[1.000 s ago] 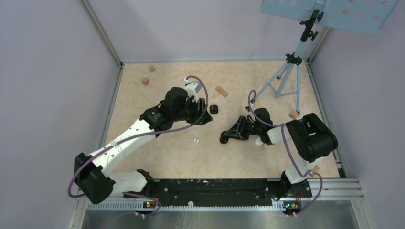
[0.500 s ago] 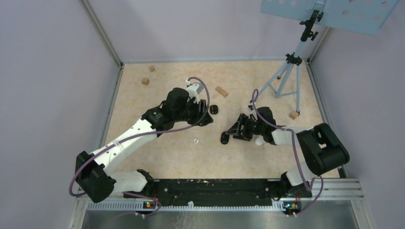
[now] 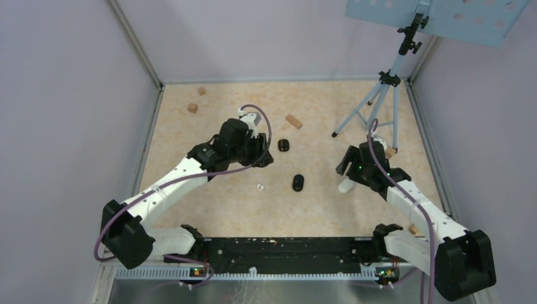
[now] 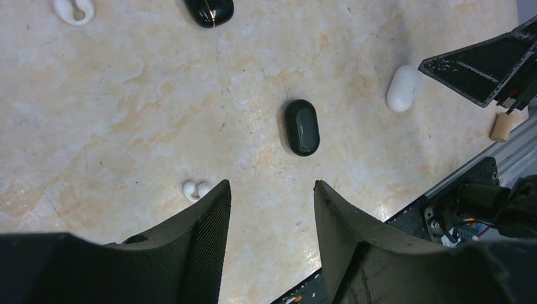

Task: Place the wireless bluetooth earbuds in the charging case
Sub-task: Place the charging case with the earbuds at the center of the board, then pick up the charging case from the center of the board, then pass from the right arm to the left

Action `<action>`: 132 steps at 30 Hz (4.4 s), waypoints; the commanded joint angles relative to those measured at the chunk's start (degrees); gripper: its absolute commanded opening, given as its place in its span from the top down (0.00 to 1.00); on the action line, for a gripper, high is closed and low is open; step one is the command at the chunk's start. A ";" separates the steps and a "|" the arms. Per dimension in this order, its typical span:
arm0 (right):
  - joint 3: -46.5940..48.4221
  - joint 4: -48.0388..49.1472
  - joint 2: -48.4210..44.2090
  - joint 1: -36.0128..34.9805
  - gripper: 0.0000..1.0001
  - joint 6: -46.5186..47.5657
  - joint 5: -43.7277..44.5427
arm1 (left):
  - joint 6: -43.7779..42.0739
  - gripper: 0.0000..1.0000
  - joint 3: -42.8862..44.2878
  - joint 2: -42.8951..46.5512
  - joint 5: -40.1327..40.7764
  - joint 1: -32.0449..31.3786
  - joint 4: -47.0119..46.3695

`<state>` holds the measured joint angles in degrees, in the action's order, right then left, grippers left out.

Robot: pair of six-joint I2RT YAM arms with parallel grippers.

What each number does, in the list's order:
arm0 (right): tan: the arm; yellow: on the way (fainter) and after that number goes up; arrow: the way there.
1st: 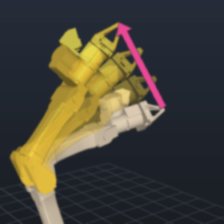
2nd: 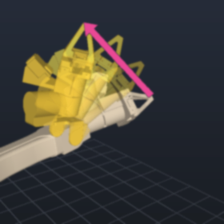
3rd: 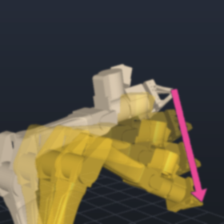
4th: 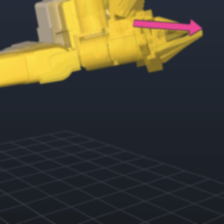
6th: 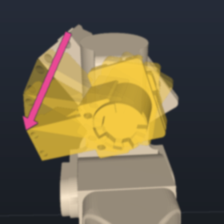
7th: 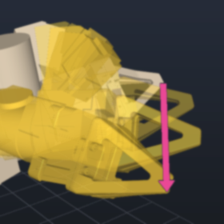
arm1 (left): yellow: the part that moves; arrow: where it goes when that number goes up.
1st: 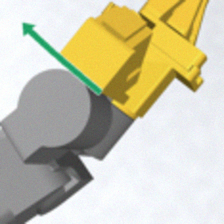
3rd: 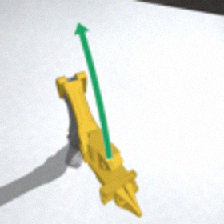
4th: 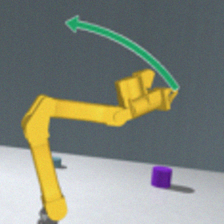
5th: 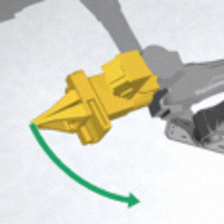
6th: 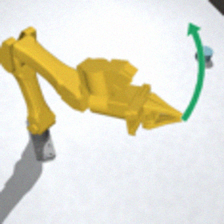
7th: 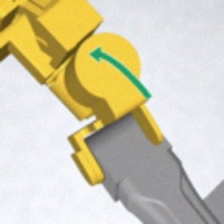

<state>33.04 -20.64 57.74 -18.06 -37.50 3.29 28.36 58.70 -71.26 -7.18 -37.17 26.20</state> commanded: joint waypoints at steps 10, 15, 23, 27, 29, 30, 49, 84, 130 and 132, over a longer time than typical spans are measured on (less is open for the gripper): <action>-6.85 -6.69 -5.04 0.46 0.29 -6.75 4.92 | -0.09 0.40 -0.71 -1.32 0.65 0.32 -0.80; -6.93 -4.64 -4.72 0.40 0.28 -5.26 3.24 | -0.25 0.39 0.44 -3.06 -0.07 0.27 1.35; -5.07 -1.49 0.32 0.42 0.30 -1.75 0.87 | 1.30 0.37 0.58 -4.23 4.31 0.69 3.16; -4.40 -0.40 3.09 0.35 0.30 -0.31 -0.89 | 0.95 0.37 1.18 -4.59 4.57 0.86 3.84; -4.47 0.29 3.66 0.41 0.31 0.10 -1.35 | 0.91 0.36 0.73 -4.07 4.98 0.84 3.61; -4.55 0.85 3.73 0.40 0.31 0.61 -1.81 | 0.97 0.36 0.50 -4.06 5.60 0.91 3.77; 0.09 -3.47 11.37 -2.30 0.49 3.42 6.20 | 2.71 0.32 -1.64 -5.51 3.60 2.01 1.86; 1.68 -4.65 14.41 -11.63 0.46 1.97 10.66 | 6.80 0.31 -1.58 -9.76 -5.22 2.18 -1.82; 2.96 20.27 5.57 -25.92 0.80 12.59 -12.98 | 26.30 0.35 -12.26 -14.19 -30.28 2.53 -35.37; 3.44 20.22 6.43 -26.25 0.81 13.05 -13.52 | 26.75 0.35 -12.94 -14.49 -30.87 2.45 -36.71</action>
<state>34.13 -3.97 63.40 -43.27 -25.91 -8.25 53.95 46.50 -85.38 -36.42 -34.89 -4.71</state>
